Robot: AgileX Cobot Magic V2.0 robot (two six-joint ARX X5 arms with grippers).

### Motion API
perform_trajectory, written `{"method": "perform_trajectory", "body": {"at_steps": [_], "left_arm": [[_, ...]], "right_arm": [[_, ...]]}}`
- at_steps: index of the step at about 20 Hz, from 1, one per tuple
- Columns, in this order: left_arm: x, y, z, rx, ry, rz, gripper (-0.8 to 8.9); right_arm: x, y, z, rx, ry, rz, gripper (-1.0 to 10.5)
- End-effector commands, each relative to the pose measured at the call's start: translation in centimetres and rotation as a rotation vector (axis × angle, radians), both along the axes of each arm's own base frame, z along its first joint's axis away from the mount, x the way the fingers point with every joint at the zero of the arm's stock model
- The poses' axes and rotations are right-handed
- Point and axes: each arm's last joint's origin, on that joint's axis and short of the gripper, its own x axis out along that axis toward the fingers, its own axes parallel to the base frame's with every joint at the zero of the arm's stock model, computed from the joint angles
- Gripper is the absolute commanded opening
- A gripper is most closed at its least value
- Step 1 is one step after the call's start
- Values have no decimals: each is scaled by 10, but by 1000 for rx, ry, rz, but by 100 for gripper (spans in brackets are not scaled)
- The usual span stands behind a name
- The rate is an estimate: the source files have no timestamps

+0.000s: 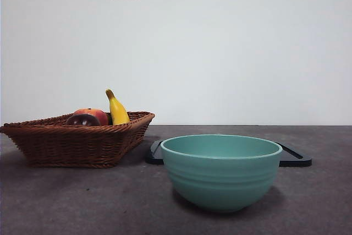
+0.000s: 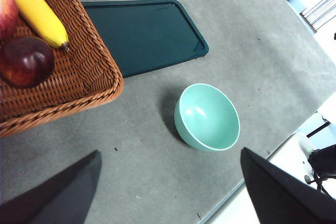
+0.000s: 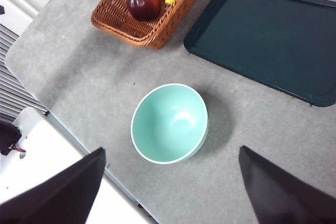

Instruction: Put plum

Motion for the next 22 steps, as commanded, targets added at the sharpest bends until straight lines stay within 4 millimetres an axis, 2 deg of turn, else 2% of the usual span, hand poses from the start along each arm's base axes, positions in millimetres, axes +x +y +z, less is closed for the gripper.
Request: {"method": "perform_trajectory", "body": {"at_steps": [1,5,9,16,19,22], "left_arm": [[2,0,5,17,-33,4,436],[9,0,6,53,-48,74,436],[29,-4,12,79,-78,130,436],[98,-29,24,240,-17,181,436],[130,-44,19,313,10,184,436],[160,-57,2,383,54,182,436]], "right_arm": [[1,1,5,6,-13,5,415],[1,1,5,6,-14,5,415],[1,1,5,6,-14,5,415],[1,1,5,6,-13,4,415],[1,1,5,6,-13,4,415],[1,1,5,6,-12,3,415]]}}
